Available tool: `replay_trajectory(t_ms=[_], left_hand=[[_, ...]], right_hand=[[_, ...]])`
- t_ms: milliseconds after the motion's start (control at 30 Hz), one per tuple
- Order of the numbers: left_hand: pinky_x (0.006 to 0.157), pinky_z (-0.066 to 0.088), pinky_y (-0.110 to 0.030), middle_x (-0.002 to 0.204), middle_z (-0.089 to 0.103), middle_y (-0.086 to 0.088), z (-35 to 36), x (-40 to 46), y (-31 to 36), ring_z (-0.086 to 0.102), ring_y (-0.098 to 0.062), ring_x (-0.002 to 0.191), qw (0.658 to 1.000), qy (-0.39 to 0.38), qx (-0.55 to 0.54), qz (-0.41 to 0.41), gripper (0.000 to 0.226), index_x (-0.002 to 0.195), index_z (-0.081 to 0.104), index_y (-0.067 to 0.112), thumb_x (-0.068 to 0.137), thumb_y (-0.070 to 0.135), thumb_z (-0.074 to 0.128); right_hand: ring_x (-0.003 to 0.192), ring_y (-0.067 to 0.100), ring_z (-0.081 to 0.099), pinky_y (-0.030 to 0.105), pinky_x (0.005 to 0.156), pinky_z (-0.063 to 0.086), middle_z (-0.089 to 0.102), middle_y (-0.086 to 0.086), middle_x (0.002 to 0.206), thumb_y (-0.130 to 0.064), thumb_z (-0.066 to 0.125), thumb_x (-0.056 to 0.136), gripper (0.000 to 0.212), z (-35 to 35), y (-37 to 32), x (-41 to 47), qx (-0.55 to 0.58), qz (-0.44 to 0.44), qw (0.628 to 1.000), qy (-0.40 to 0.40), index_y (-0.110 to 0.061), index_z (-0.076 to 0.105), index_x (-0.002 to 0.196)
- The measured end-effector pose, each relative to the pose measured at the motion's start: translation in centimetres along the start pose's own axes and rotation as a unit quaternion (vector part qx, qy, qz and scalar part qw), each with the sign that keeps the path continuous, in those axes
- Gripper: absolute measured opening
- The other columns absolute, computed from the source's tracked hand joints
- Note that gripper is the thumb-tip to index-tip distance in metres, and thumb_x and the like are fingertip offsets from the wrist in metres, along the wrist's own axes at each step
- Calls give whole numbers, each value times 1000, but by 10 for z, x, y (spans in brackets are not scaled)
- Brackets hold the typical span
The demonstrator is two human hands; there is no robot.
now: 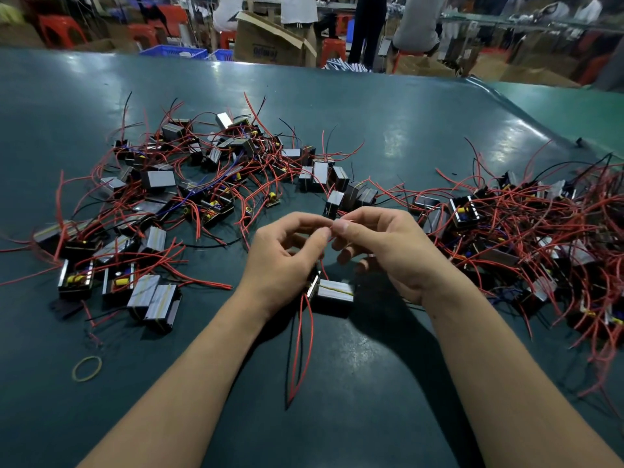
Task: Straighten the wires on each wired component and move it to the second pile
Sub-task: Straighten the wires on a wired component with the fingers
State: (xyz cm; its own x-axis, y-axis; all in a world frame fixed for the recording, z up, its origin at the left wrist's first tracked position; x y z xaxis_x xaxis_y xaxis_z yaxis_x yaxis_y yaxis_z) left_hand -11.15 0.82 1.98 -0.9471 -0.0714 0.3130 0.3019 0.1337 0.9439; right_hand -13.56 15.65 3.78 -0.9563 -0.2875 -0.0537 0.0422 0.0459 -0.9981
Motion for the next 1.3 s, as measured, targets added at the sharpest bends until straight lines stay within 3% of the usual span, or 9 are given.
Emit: replay_trajectory(t_ms=[133, 300, 433, 667, 833, 1000, 1300], left_hand=[[72, 60, -34, 82, 75, -4, -1, 0, -1, 72, -20, 76, 1000, -3, -9, 0, 8, 92, 75, 11, 86, 7, 70], [58, 57, -26, 74, 73, -4, 2, 0, -5, 72, -21, 64, 996, -5, -81, -46, 5, 87, 66, 5, 89, 1, 65], [54, 57, -29, 72, 73, -2, 1, 1, -4, 69, -19, 57, 997, -19, -75, -29, 6, 88, 67, 7, 90, 2, 65], [49, 48, -19, 66, 68, -2, -2, 3, -6, 57, -9, 49, 998, 34, -45, -14, 4, 85, 68, 2, 88, 4, 68], [51, 48, -21, 69, 69, -4, -2, 4, -10, 58, -11, 49, 998, 36, -45, -23, 2, 86, 70, 5, 88, 5, 69], [53, 49, -19, 70, 70, 0, -3, 4, -9, 59, -8, 52, 998, 31, -48, -3, 15, 91, 74, 15, 88, 2, 67], [52, 50, -20, 67, 71, 2, -5, 5, -9, 61, -7, 57, 996, 74, -41, 1, 15, 85, 76, 20, 88, 6, 69]], right_hand=[[56, 13, 63, 20, 44, 48, 70, 4, 70, -12, 69, 86, 5, -1, 0, -1, 23, 15, 1000, 3, -8, 69, 84], [56, 15, 68, 18, 47, 51, 71, 10, 68, -5, 69, 82, 3, -5, 1, 1, 90, 37, 995, 32, -3, 67, 83], [63, 20, 72, 19, 53, 54, 73, 15, 73, 1, 65, 84, 3, -4, 1, 1, 149, 35, 988, 27, 2, 67, 85], [51, 17, 66, 19, 45, 50, 69, 11, 62, -7, 68, 87, 10, -9, -1, 1, 50, 12, 997, 58, 2, 65, 85], [58, 16, 68, 21, 48, 52, 71, 8, 67, -3, 65, 89, 4, -12, -6, -1, 0, -21, 999, 33, -3, 67, 85], [59, 15, 67, 23, 49, 51, 71, 5, 68, -7, 63, 92, 9, -7, -5, 0, -84, -76, 992, 62, -10, 67, 84], [57, 17, 67, 27, 51, 55, 72, 9, 68, -11, 66, 91, 10, -3, -1, 0, -122, -88, 985, 84, -10, 68, 81]])
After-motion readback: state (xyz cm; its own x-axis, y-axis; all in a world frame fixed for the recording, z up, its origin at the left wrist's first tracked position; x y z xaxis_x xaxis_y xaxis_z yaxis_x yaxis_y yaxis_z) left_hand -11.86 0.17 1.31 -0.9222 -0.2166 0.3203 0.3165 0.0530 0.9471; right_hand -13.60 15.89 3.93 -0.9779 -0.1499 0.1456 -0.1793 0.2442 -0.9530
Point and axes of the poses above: each hand's wrist, its own x-axis towards the middle knuckle, its own z-axis out of the palm, y = z × x, the point moved 4 cm from there along x, towards the middle knuckle
